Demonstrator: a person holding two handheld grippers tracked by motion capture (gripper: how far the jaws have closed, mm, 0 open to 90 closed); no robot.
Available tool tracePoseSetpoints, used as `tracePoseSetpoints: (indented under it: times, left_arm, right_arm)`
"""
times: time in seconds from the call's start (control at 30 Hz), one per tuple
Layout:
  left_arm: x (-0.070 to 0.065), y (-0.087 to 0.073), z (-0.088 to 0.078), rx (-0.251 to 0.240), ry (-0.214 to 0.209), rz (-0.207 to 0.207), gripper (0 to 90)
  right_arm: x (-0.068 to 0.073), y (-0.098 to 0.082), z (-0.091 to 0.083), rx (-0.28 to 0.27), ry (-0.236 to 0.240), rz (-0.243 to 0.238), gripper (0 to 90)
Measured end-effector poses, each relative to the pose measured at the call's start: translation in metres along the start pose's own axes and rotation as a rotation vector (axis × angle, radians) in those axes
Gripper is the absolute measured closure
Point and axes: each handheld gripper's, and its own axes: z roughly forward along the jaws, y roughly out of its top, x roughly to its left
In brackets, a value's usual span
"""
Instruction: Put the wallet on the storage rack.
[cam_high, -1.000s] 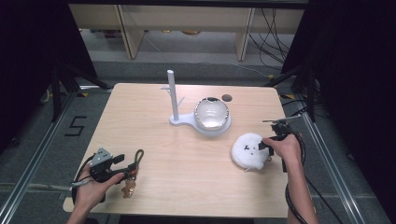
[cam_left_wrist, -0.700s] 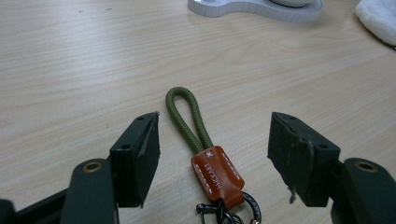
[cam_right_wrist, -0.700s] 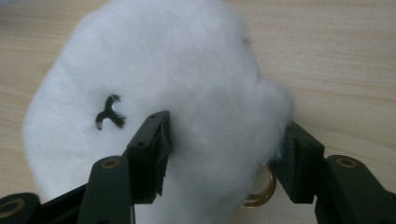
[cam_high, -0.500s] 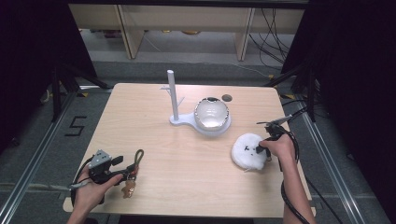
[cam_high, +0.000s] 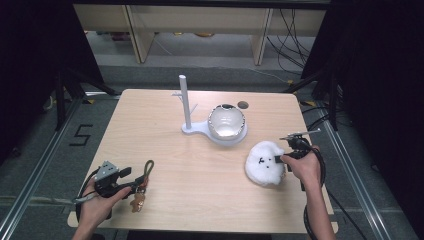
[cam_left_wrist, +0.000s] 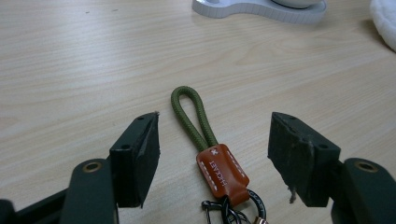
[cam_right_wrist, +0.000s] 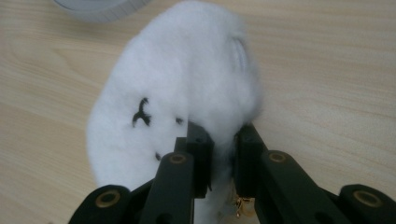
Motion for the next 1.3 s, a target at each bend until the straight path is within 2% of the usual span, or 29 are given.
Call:
tracePoseSetpoints:
  times: [0.07,0.1,0.13,0.17,0.23,0.27,0.3,0.33,0.37,0.4,0.43,0.47,0.67,0.7,0.8,0.83,0.87,0.9,0.93,0.97,1.03,1.1,1.13,1.17,1.27,1.3]
  left_arm:
    - [0.0,0.0,-0.001,0.0,0.002,0.001,33.8]
    - [0.001,0.0,-0.001,-0.002,0.002,0.003,33.8]
    - [0.0,0.0,-0.001,-0.01,-0.006,-0.009,33.9]
    - [0.0,0.0,-0.001,-0.011,-0.003,-0.006,33.9]
    - [0.0,0.0,-0.001,-0.012,-0.008,-0.015,33.8]
    - [0.0,0.0,-0.001,-0.012,-0.008,-0.015,33.8]
    - [0.0,0.0,-0.001,-0.012,-0.008,-0.014,33.8]
    - [0.001,0.0,-0.001,-0.011,-0.003,-0.004,33.8]
    - [0.002,0.0,-0.001,-0.013,-0.004,-0.003,33.8]
    - [0.002,0.0,-0.001,-0.013,-0.004,-0.003,33.8]
    - [0.002,0.0,-0.001,-0.014,-0.004,-0.001,33.8]
    - [0.001,0.0,-0.001,-0.013,-0.007,-0.014,33.8]
    - [-0.001,0.0,0.0,-0.015,-0.012,-0.008,33.8]
    - [-0.001,0.0,0.0,-0.015,-0.013,-0.01,33.8]
    - [-0.002,0.0,0.0,-0.014,-0.013,-0.009,33.8]
    - [-0.001,0.001,0.0,-0.015,-0.012,-0.009,33.8]
    - [-0.001,0.001,0.0,-0.017,-0.011,-0.009,33.8]
    - [-0.002,0.001,0.0,-0.015,-0.007,-0.009,33.8]
    - [-0.001,0.001,0.0,-0.021,-0.011,-0.011,33.8]
    - [-0.001,0.002,-0.001,-0.015,-0.003,0.007,33.8]
    - [-0.001,0.002,-0.001,-0.024,-0.008,0.004,33.8]
    - [-0.001,0.002,-0.001,-0.025,-0.008,0.003,33.8]
    - [0.0,0.002,-0.001,-0.025,-0.008,0.005,33.8]
    - [0.0,0.002,-0.001,-0.024,-0.008,0.005,33.8]
    - [0.0,0.002,-0.001,-0.019,-0.003,0.0,33.8]
    - [0.0,0.002,-0.001,-0.019,-0.003,0.001,33.8]
  right_arm:
    - [0.004,-0.004,-0.005,-0.04,-0.001,-0.005,81.0]
    - [0.005,-0.006,-0.008,-0.071,0.013,-0.051,81.0]
    - [0.01,-0.007,-0.014,-0.07,0.014,-0.034,81.0]
    - [0.009,-0.008,-0.016,-0.078,0.003,-0.067,81.0]
    - [0.018,-0.01,-0.023,-0.147,-0.009,-0.072,81.0]
    - [0.018,-0.01,-0.023,-0.147,-0.009,-0.072,81.0]
    - [0.02,-0.01,-0.025,-0.174,-0.006,-0.078,81.0]
    - [0.019,-0.011,-0.027,-0.211,0.02,-0.116,81.0]
    - [0.023,-0.01,-0.034,-0.254,0.02,-0.137,81.0]
    - [0.023,-0.01,-0.034,-0.254,0.02,-0.137,81.0]
    - [0.024,-0.009,-0.035,-0.283,0.029,-0.155,81.0]
    - [0.029,-0.007,-0.04,-0.309,0.042,-0.153,81.0]
    - [0.038,-0.001,-0.051,-0.349,0.05,-0.175,80.9]
    - [0.041,0.001,-0.054,-0.361,0.046,-0.193,80.9]
    - [0.044,0.004,-0.057,-0.378,0.051,-0.2,80.9]
    - [0.05,0.007,-0.06,-0.391,0.053,-0.181,80.9]
    - [0.05,0.007,-0.06,-0.391,0.053,-0.181,80.9]
    - [0.048,0.009,-0.06,-0.401,0.051,-0.213,80.9]
    - [0.05,0.01,-0.062,-0.405,0.055,-0.217,80.9]
    - [0.051,0.012,-0.062,-0.417,0.05,-0.226,80.9]
    - [0.057,0.014,-0.065,-0.42,0.054,-0.196,80.9]
    - [0.057,0.018,-0.066,-0.429,0.045,-0.242,80.9]
    - [0.058,0.02,-0.065,-0.44,0.051,-0.244,80.8]
    - [0.062,0.021,-0.066,-0.437,0.047,-0.224,80.8]
    - [0.061,0.029,-0.064,-0.465,0.051,-0.264,80.8]
    - [0.064,0.031,-0.063,-0.47,0.049,-0.253,80.7]
